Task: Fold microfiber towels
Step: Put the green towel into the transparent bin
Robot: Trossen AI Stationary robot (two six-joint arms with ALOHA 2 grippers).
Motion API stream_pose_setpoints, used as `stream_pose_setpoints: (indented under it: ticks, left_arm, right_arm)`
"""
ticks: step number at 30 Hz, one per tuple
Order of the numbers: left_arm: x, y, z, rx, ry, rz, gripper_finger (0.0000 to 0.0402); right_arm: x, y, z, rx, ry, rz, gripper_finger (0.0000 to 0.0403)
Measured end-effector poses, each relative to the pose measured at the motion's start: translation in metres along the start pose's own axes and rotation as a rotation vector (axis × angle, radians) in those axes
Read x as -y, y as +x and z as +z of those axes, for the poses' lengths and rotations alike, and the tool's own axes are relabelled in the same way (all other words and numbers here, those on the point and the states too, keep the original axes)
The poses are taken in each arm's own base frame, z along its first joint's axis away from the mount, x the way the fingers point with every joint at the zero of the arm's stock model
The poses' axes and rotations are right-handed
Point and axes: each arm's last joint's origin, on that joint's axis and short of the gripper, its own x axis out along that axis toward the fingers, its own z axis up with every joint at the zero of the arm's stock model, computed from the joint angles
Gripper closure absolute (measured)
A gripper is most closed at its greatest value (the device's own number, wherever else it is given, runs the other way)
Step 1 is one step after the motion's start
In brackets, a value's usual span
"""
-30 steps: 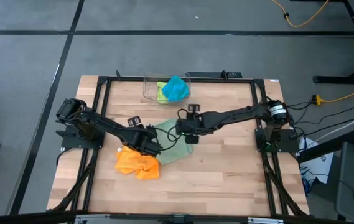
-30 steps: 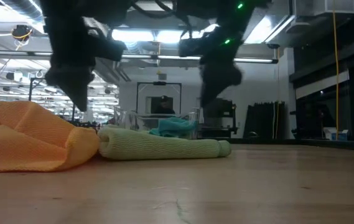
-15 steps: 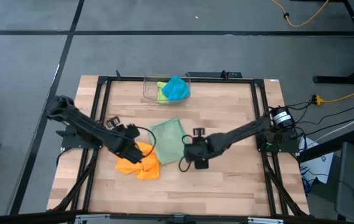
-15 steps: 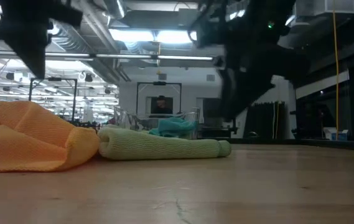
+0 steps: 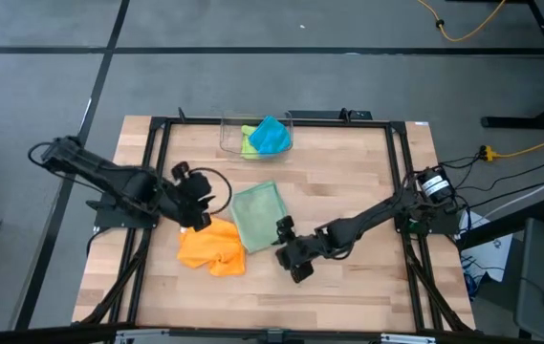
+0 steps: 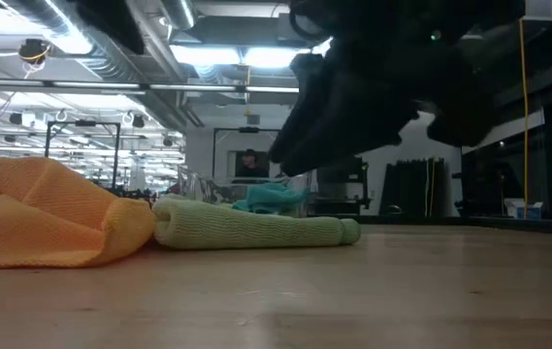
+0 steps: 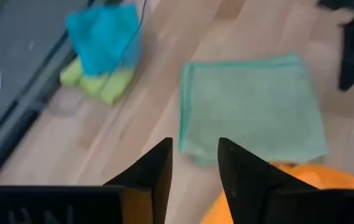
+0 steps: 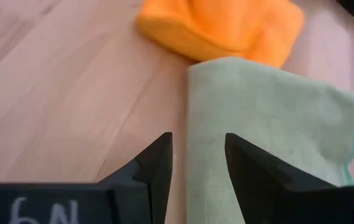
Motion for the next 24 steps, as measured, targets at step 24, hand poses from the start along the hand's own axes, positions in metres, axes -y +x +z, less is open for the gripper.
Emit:
stream_pose_setpoints:
  ticks: [24]
  left_arm:
    - [-0.077, -0.006, 0.03, 0.127, 0.11, -0.213, 0.0282]
  right_arm:
    - [0.012, 0.016, -0.007, -0.017, 0.187, 0.017, 0.012]
